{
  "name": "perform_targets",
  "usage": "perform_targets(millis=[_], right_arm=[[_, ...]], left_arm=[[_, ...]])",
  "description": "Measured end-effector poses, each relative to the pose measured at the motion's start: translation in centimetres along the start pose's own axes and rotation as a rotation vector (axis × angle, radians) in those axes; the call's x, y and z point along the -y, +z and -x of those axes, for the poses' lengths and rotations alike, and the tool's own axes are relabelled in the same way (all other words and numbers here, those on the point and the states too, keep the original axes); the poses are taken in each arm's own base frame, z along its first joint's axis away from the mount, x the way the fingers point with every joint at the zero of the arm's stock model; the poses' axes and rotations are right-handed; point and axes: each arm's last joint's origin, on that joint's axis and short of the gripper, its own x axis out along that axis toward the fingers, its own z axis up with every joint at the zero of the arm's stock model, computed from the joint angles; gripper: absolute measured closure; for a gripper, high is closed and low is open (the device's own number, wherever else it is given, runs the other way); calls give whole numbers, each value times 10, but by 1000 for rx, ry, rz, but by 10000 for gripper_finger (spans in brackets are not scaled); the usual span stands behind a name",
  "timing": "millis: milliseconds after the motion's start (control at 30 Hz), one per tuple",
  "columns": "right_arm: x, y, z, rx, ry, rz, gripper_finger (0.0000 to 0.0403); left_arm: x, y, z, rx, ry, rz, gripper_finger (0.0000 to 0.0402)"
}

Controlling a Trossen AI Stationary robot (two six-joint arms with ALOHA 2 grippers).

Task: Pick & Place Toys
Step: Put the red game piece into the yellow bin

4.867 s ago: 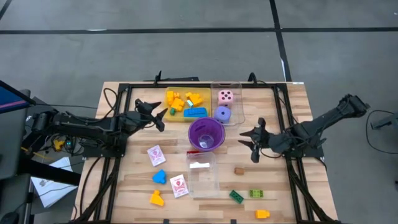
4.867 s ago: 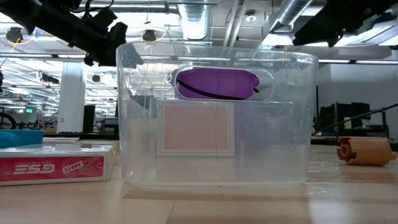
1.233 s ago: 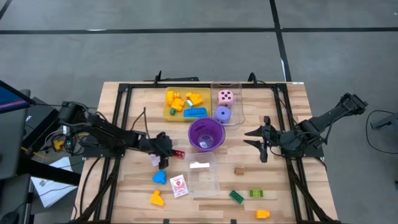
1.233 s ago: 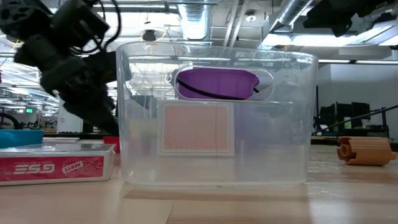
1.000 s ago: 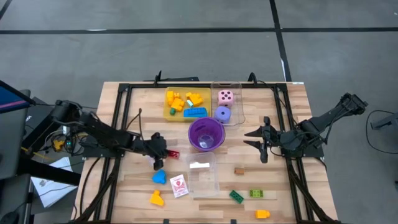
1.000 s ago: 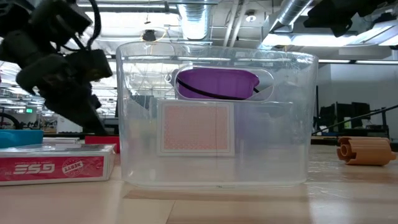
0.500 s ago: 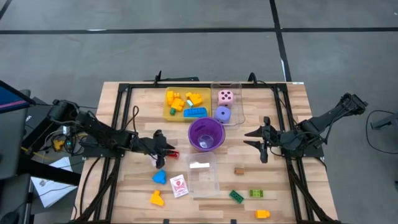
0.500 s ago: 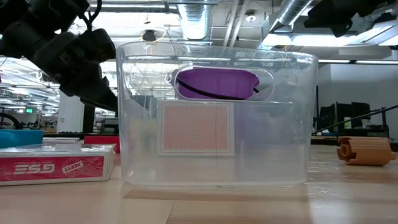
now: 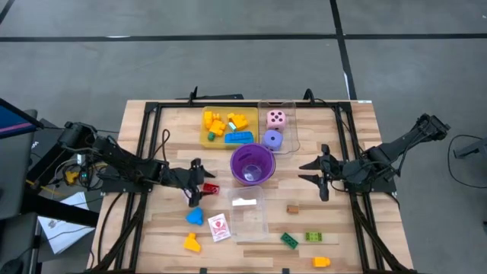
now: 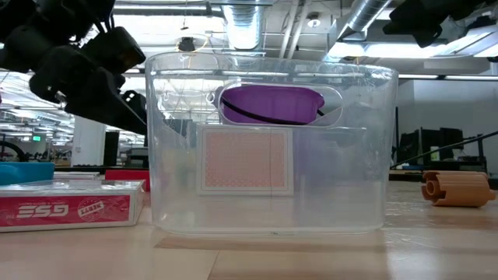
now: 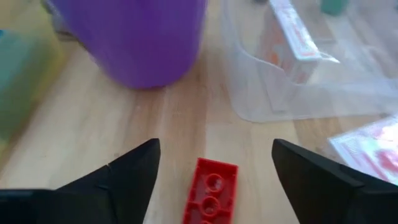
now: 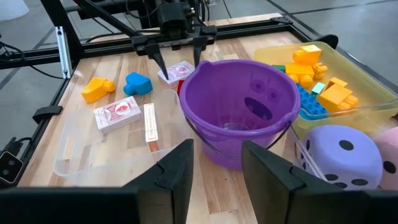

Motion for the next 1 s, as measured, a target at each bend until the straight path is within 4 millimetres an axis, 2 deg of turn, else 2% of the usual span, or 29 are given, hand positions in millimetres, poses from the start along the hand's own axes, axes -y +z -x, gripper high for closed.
perform_targets(millis=[233,667,833,1000], right_arm=[[0,0,0,-3,-1,3,275],[1,-2,0,-17,-5,-15,275],[0,-2,0,-22,8,-15,275],[0,-2,0,-24,11,-14,275]], left_arm=[[2,-5,-5,-41,-31,-2,99],[-1,-29,-27,-178,11,-21,103],[-1,-31,-29,-185,13,-22,106],[-1,-30,-29,-180,12,-21,129]])
